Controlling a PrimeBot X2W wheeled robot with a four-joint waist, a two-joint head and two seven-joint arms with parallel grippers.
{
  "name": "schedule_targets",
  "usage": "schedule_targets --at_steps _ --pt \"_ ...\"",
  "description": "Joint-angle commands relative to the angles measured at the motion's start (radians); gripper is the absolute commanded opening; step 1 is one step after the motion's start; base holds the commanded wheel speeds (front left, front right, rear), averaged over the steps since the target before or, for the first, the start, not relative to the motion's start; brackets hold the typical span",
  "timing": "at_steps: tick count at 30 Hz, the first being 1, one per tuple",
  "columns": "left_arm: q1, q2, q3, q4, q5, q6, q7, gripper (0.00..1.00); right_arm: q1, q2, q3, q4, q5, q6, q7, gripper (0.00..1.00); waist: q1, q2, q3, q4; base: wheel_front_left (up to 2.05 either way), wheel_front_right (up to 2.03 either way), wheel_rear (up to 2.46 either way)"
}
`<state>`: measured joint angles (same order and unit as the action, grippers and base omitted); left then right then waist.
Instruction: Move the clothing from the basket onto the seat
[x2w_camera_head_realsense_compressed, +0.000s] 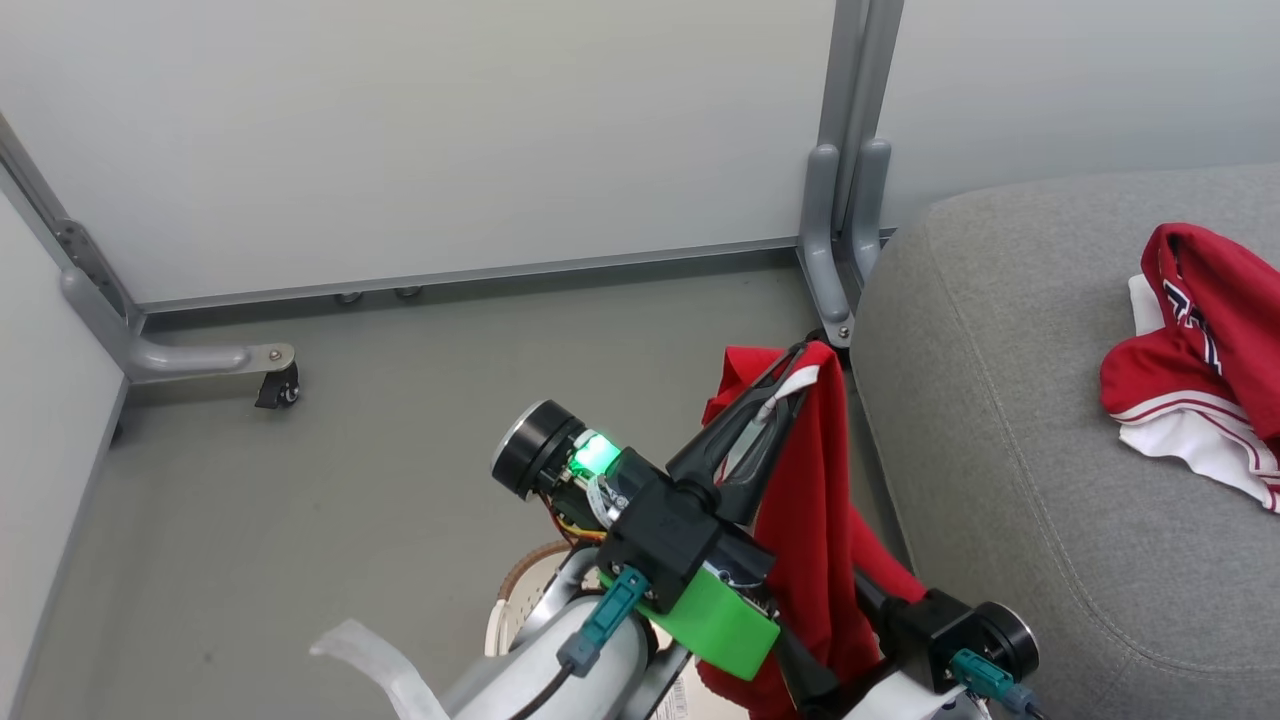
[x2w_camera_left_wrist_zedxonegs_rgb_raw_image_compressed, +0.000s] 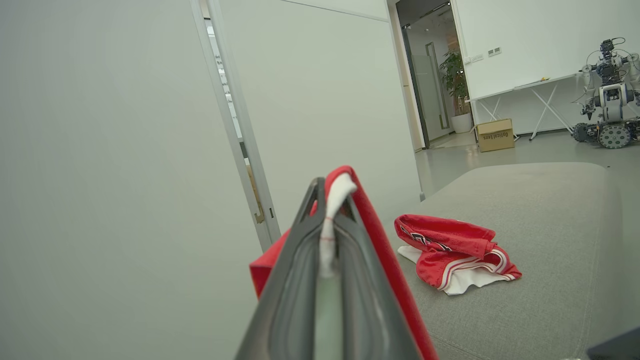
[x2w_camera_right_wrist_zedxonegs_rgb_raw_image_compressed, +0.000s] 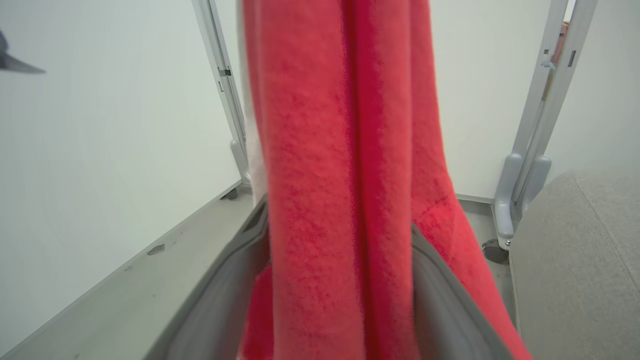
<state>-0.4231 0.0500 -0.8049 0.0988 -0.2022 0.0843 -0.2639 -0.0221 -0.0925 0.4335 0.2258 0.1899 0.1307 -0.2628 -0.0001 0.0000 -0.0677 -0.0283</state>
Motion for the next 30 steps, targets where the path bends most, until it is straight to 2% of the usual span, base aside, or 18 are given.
schedule_targets --at_steps 1,2,3,4,18,19,20,21,30 --pt "-0.017 0.001 0.002 0.003 -0.006 0.007 -0.001 0.0 0.007 -0.009 0.006 0.011 0.001 0.0 -0.003 0.97 0.0001 0.0 0.007 0.002 0.0 0.0 0.0" --pt "-0.019 0.001 0.001 0.006 -0.003 0.009 -0.001 0.0 0.007 -0.01 0.009 0.016 0.001 0.0 -0.003 0.47 0.0001 0.0 0.009 0.003 0.0 0.0 0.0" --pt "-0.019 0.001 0.001 0.011 -0.002 0.011 -0.001 0.0 0.009 -0.01 0.011 0.021 0.008 0.0 -0.003 0.06 0.0001 0.0 0.012 0.004 0.0 0.0 0.0" --pt "-0.018 0.001 0.001 0.018 -0.001 0.011 -0.001 0.0 0.011 -0.012 0.016 0.026 0.012 0.0 -0.003 0.0 0.0001 0.0 0.015 0.004 0.0 0.0 0.0" --pt "-0.003 0.001 0.024 0.074 0.003 0.007 -0.001 0.0 -0.007 -0.03 0.025 0.021 0.017 0.0 -0.003 0.0 0.0001 0.0 0.036 0.003 0.0 0.0 0.0" --pt "-0.002 0.001 0.024 0.078 0.0 0.005 -0.001 0.09 -0.008 -0.031 0.025 0.021 0.018 0.0 -0.003 0.0 0.0001 0.0 0.037 0.002 0.0 0.0 0.0" --pt "0.0 0.001 0.025 0.087 -0.005 0.006 -0.001 0.42 -0.009 -0.032 0.026 0.02 0.019 0.0 -0.003 0.0 0.0001 0.0 0.039 0.001 0.0 0.0 0.0" --pt "0.001 0.001 0.024 0.092 -0.007 0.008 -0.001 1.0 -0.01 -0.032 0.027 0.02 0.02 0.0 -0.003 0.0 0.0001 0.0 0.04 0.001 0.0 0.0 0.0" --pt "-0.019 0.001 0.016 0.122 -0.015 0.015 -0.001 1.0 -0.009 -0.03 0.029 0.017 0.022 0.0 -0.003 0.0 0.0001 0.0 0.057 -0.005 0.0 0.0 0.0"
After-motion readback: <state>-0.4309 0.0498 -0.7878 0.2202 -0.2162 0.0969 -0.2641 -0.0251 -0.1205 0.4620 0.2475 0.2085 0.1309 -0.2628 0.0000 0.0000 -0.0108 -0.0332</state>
